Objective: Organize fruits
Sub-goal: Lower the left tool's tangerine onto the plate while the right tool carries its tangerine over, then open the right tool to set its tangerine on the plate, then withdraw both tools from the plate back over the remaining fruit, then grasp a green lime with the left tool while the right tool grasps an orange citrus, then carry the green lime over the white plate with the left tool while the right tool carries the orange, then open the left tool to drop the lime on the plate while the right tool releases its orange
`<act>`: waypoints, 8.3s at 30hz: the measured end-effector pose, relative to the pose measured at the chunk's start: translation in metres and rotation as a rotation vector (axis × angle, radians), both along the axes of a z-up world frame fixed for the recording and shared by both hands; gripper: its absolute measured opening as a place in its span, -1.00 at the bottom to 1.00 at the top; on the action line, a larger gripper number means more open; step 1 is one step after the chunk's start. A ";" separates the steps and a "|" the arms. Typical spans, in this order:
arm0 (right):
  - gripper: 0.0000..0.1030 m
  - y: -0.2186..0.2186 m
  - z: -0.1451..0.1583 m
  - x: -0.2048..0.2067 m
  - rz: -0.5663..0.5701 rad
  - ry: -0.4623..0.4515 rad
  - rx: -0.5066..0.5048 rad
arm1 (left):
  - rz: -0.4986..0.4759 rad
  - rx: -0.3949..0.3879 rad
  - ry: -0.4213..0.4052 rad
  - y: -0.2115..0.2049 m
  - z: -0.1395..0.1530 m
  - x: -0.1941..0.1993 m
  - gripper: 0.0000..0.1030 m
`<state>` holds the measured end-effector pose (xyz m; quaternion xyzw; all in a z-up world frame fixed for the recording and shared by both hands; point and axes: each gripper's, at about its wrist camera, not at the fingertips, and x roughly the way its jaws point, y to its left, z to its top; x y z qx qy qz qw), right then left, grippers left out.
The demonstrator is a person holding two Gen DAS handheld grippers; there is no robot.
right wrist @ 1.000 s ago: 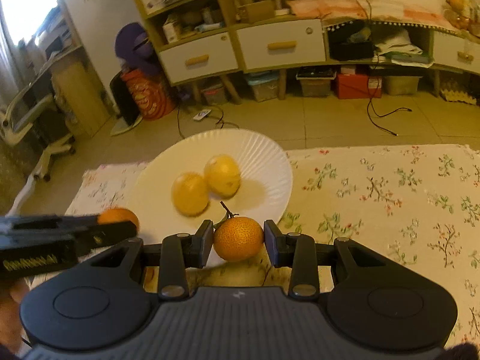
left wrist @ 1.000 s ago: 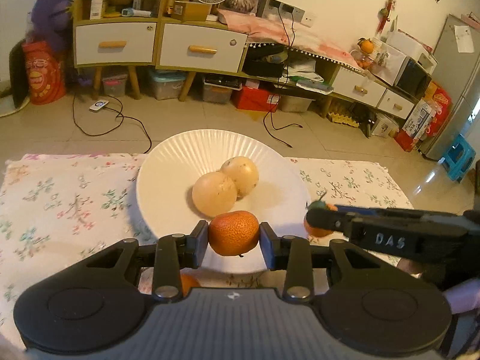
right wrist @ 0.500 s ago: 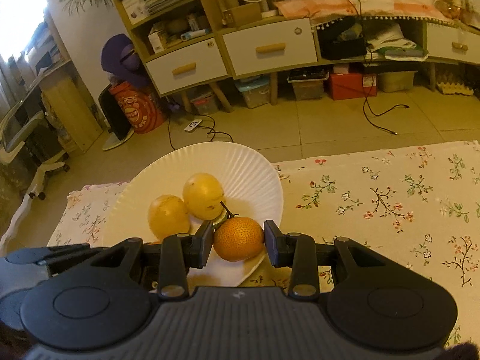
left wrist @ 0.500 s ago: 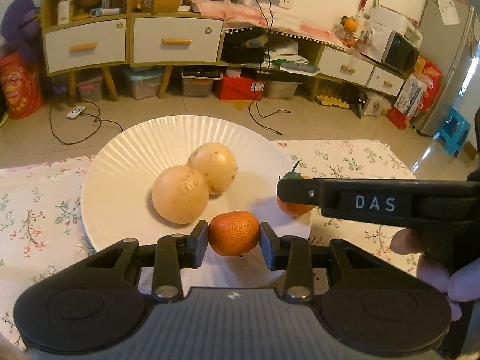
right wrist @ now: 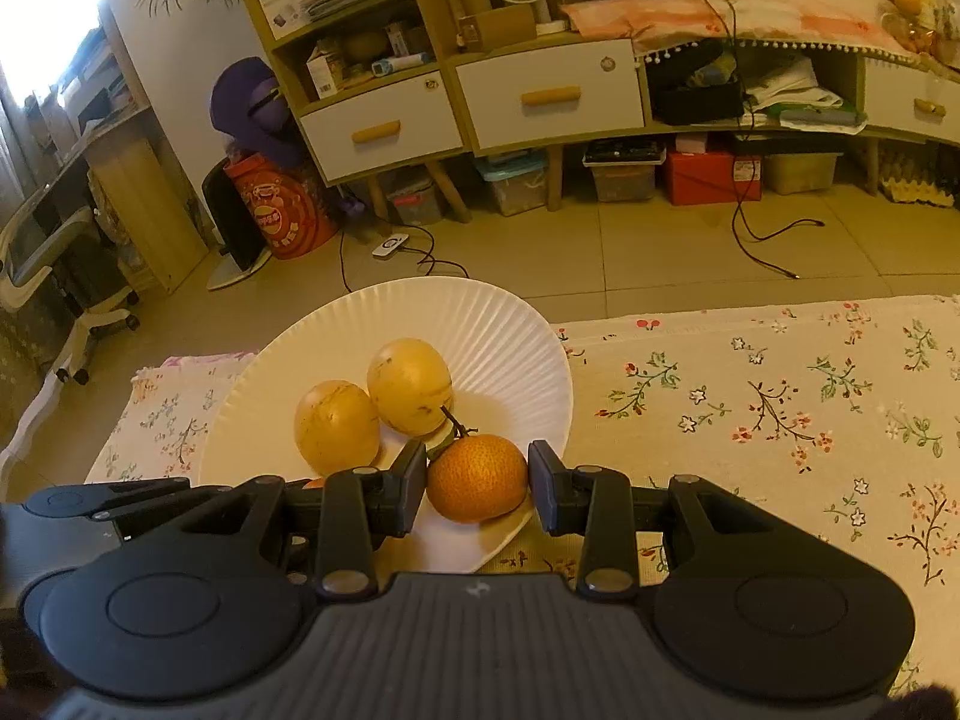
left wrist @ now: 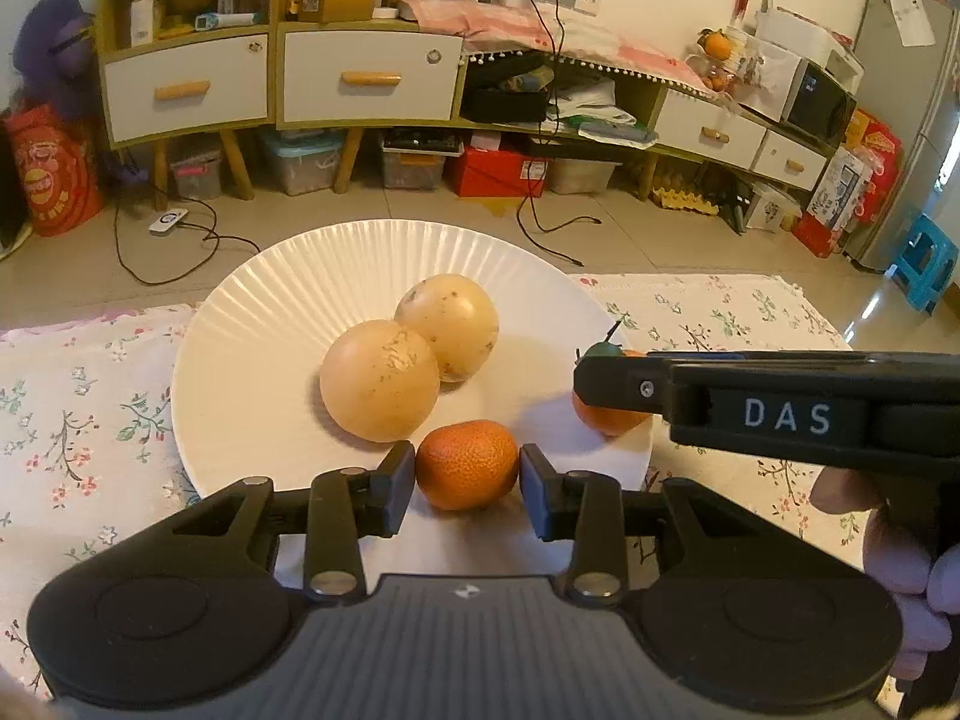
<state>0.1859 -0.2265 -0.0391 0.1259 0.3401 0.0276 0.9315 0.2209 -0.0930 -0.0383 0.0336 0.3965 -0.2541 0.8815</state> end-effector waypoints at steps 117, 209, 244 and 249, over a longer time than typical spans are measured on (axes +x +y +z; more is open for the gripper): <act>0.27 0.100 -0.053 -0.140 0.413 0.023 -0.283 | 0.095 0.048 -0.005 0.174 -0.025 -0.109 -0.38; -0.39 0.019 0.010 -0.028 0.094 -0.109 -0.100 | 0.035 -0.013 -0.078 0.031 0.009 -0.022 -0.83; -0.09 0.021 0.004 -0.020 0.096 -0.110 -0.170 | 0.025 0.063 -0.134 0.021 0.003 -0.020 -0.21; 0.13 0.019 0.012 -0.026 0.064 -0.118 -0.173 | 0.028 0.083 -0.140 0.024 0.008 -0.026 0.03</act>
